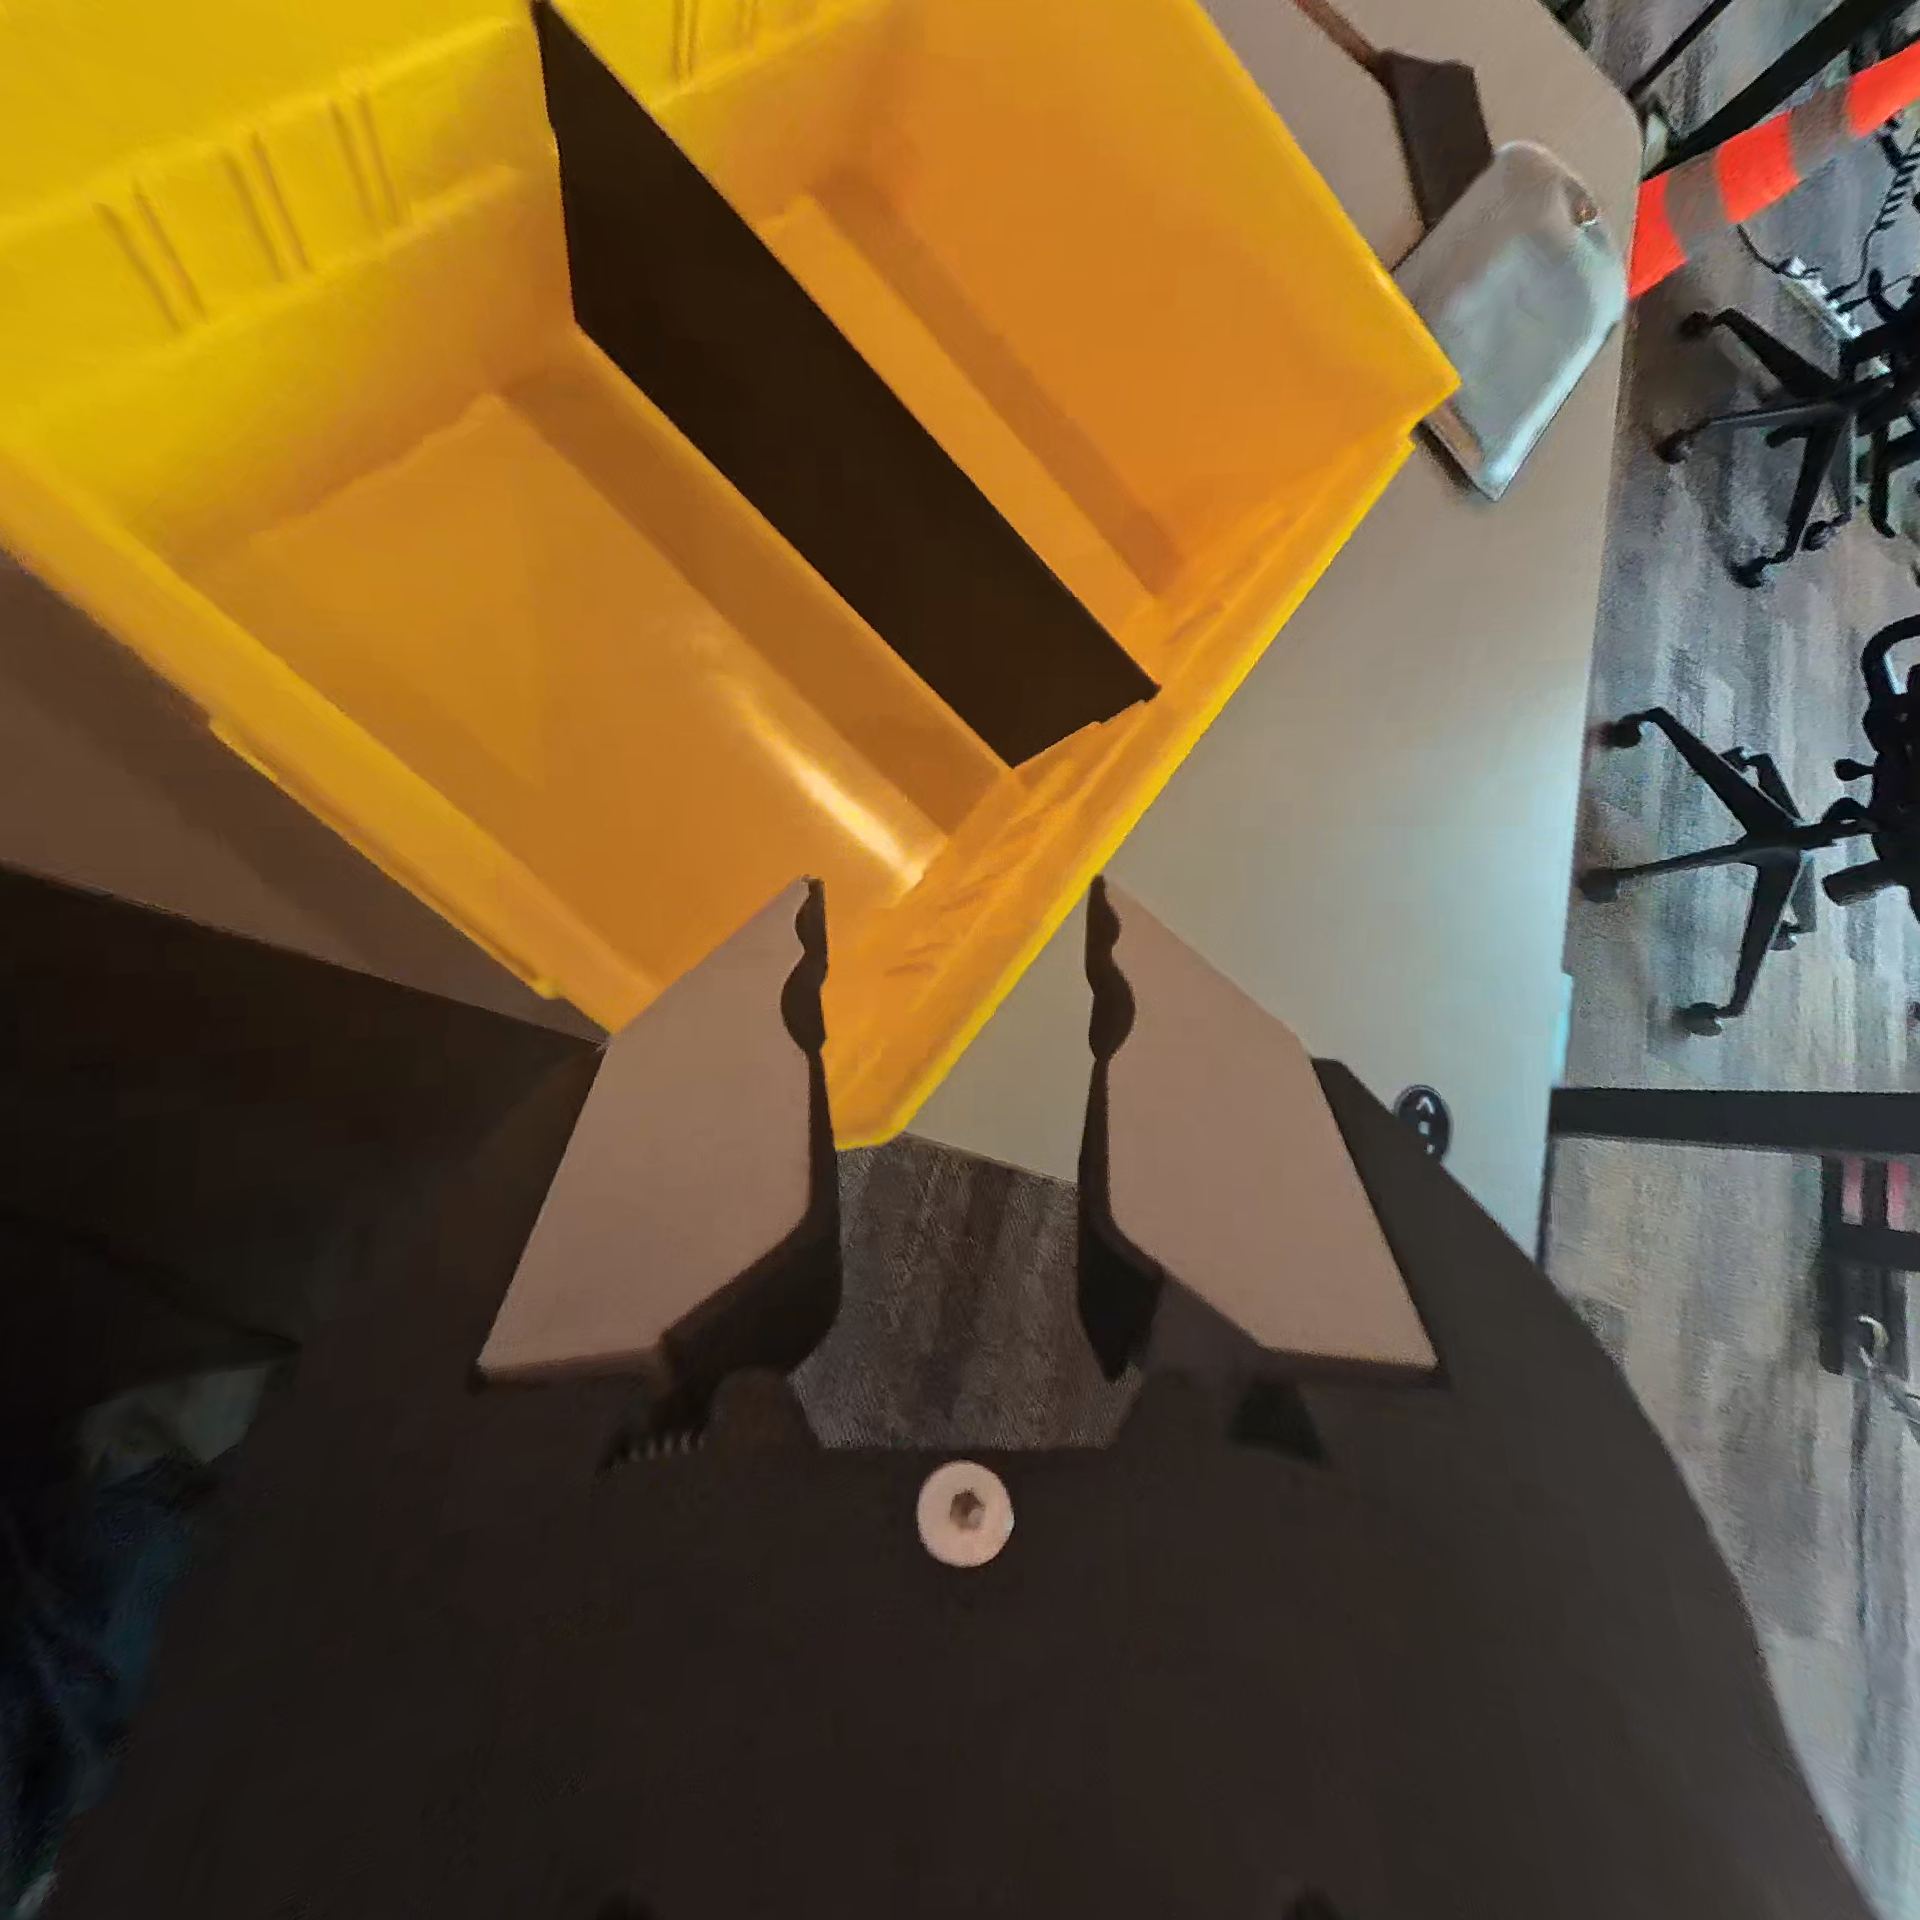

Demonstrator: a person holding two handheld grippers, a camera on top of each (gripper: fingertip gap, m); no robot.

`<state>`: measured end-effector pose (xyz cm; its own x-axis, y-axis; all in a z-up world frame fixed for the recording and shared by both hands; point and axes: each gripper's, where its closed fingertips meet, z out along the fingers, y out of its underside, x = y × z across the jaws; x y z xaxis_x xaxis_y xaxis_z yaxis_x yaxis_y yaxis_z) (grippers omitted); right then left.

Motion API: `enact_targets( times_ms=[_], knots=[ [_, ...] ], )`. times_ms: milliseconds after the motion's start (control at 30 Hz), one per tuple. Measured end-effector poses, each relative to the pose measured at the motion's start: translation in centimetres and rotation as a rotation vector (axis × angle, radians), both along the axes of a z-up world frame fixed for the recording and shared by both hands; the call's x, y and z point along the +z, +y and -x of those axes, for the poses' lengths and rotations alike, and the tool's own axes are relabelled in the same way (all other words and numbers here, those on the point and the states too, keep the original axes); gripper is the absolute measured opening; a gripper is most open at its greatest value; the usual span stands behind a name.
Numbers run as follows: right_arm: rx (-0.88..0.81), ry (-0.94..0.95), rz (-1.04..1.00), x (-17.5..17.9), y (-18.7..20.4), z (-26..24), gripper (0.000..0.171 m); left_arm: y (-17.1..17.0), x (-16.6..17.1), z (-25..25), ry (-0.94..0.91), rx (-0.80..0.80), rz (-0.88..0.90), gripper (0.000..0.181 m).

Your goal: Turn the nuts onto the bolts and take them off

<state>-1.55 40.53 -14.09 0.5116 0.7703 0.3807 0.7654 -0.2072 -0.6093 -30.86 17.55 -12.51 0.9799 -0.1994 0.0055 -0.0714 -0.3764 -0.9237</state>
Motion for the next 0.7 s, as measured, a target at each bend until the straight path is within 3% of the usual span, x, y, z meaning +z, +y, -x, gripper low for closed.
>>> enact_targets(
  times_ms=[200,367,467,533,700],
  knots=[
    [0.253,0.091,0.071,0.6,-4.9,4.2,0.049,-0.6,1.5,1.8,0.007,0.053,-0.044,0.066],
    [0.41,-0.058,0.153,-3.4,-7.9,7.1,0.048,-0.7,1.2,2.0,0.001,0.056,-0.036,0.068],
    [0.36,-0.221,0.162,-6.5,-6.5,5.7,0.049,-0.8,1.2,2.2,0.022,0.058,-0.035,0.067],
    [0.271,-0.306,0.176,-7.7,-4.8,3.7,0.059,-0.9,1.2,2.4,0.023,0.059,-0.035,0.067],
    [0.12,-0.359,0.186,-7.6,-1.9,-0.5,0.066,-1.0,1.0,3.1,0.012,0.063,-0.029,0.067]
  ],
)
